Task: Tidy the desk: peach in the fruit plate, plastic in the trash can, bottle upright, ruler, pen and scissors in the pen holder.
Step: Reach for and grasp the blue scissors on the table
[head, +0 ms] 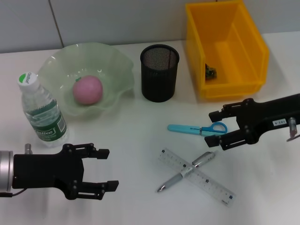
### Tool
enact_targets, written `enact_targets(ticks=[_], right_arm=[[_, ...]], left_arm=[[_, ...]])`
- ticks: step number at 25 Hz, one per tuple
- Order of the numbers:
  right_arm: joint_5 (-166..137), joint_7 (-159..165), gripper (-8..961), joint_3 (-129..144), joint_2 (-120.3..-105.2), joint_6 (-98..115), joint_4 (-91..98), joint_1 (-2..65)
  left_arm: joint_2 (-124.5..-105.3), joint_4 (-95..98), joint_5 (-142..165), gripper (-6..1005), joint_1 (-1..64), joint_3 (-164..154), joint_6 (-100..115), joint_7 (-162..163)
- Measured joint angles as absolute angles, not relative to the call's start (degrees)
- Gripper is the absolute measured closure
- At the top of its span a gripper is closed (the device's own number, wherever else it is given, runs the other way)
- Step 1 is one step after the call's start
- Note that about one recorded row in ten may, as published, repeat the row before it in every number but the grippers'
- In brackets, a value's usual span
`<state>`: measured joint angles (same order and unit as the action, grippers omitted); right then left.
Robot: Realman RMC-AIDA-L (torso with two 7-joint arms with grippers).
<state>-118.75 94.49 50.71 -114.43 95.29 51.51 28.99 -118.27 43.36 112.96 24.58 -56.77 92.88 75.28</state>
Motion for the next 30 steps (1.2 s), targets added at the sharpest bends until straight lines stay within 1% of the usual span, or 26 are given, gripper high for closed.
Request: enact_targets(ticks=[5, 6, 7, 10, 11, 12, 15, 16, 17, 20, 21, 30], right_arm=[[-123.97, 101.38, 143, 50.79, -114.82, 97.7, 57.56, 31.94], [-127.12, 104.37, 143, 50.83, -114.84, 98.98, 59.51, 34.13], [-127.12, 104.37, 144, 50.83, -114.84, 98.98, 59.51, 34.13], [-132.69, 107.46, 148, 51.65, -115.05, 99.6, 61.55, 37.57], [-135.92, 108.91, 149, 53.15, -115.04, 99.65, 62.12, 39.77], [-135.92, 108.91, 149, 53.15, -115.04, 99.65, 62.12, 39.77], [-140.46, 110.3, 149, 56.0, -114.95, 99.4, 62.05, 43.29], [-143.47, 110.78, 149, 57.24, -115.1, 99.03, 61.92, 45.4], [-143.47, 110.78, 149, 57.24, -115.1, 99.03, 61.92, 45.4], [-147.42, 110.83, 150, 58.32, -115.81, 98.49, 61.39, 48.39], [-149.62, 110.7, 150, 59.8, -116.43, 97.07, 60.85, 49.67], [-153.68, 110.49, 150, 67.45, -117.43, 90.08, 53.73, 53.11]], left_arm=[[-118.29, 43.81, 112.89, 166, 24.94, -56.93, 94.03, 76.89], [-118.24, 43.81, 112.9, 166, 25.04, -56.79, 94.06, 76.96], [-118.24, 43.81, 112.9, 166, 25.04, -56.79, 94.06, 76.96], [-118.2, 43.83, 112.62, 166, 25.18, -56.25, 94.14, 76.97], [-118.2, 43.83, 112.6, 166, 25.18, -56.12, 94.25, 76.97], [-118.21, 43.82, 112.58, 166, 25.18, -56.06, 94.34, 76.96], [-118.24, 43.67, 112.57, 166, 25.18, -56.0, 94.54, 76.89], [-118.24, 43.67, 112.57, 166, 25.18, -56.0, 94.54, 76.89], [-118.28, 43.63, 112.51, 166, 25.08, -55.98, 94.57, 76.89], [-118.28, 43.67, 112.2, 166, 25.07, -55.96, 94.39, 77.04], [-118.27, 43.66, 111.94, 167, 25.1, -55.82, 94.25, 77.05], [-118.38, 43.35, 111.11, 167, 25.16, -55.15, 93.96, 77.09]])
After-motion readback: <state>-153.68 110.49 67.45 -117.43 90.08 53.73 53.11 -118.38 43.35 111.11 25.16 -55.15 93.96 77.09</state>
